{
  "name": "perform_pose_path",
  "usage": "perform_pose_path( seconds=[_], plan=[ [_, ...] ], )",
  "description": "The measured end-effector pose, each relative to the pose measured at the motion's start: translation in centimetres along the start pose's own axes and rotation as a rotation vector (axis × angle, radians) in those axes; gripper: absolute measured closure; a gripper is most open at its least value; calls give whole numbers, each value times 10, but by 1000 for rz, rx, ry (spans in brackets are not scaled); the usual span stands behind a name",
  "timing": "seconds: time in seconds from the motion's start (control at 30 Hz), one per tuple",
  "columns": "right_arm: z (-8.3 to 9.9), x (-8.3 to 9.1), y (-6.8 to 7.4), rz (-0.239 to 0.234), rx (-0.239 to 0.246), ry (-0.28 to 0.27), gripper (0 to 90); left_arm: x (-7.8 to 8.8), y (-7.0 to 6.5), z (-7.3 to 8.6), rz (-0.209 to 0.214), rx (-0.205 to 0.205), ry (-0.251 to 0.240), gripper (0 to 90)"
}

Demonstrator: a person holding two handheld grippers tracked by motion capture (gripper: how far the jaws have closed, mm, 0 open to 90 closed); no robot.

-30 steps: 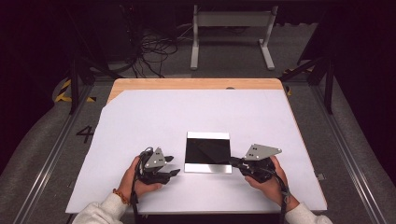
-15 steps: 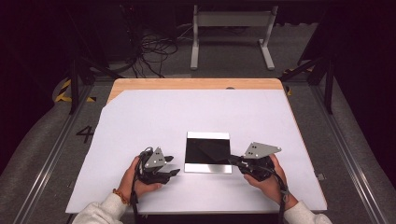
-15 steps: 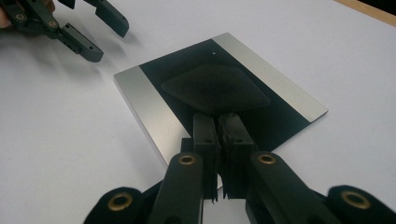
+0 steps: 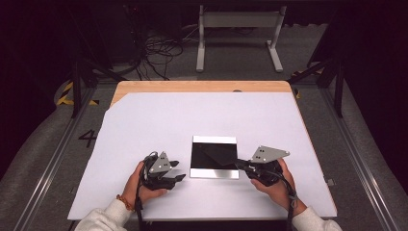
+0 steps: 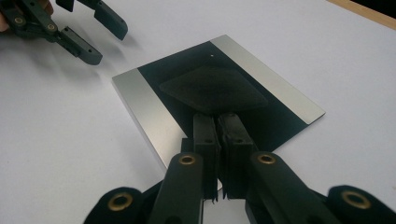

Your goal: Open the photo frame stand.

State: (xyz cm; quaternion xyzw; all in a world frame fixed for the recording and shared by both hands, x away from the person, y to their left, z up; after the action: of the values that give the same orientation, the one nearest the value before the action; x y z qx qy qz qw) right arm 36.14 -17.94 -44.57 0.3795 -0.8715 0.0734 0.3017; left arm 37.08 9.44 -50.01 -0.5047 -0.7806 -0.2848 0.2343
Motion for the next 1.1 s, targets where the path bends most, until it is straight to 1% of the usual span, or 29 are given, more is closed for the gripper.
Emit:
perform_pose_path(
  seconds=[0.1, 0.3, 0.47, 1.0, 1.1],
  plan=[
    [-1, -1, -1, 4, -2, 0, 874, 0, 0, 0, 0, -4, 2, 470],
    [-3, -1, -2, 4, -4, -3, 875, 0, 0, 0, 3, 0, 0, 470],
    [-7, -2, -1, 6, -3, -16, 876, 0, -1, 0, 5, 0, 0, 470],
    [-11, -6, -2, 6, -1, -18, 875, -1, -1, 1, 14, -4, 8, 469],
    [-12, -6, -2, 8, -3, -19, 874, -2, -1, 1, 7, -7, 9, 471]
  ],
)
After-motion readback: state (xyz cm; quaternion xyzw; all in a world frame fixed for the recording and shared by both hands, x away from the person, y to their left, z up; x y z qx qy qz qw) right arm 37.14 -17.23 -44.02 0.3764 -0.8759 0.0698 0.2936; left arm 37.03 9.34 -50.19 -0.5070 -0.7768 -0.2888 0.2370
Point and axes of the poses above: each handheld gripper's, and its own axes: x roughly backward along the jaws, z roughly out of its underside, y roughly to its left, the point moved 6 cm from there along -x, roughly forward along the jaws, and after that the axes turned 12 degrees about -x, right-handed, at the moved point
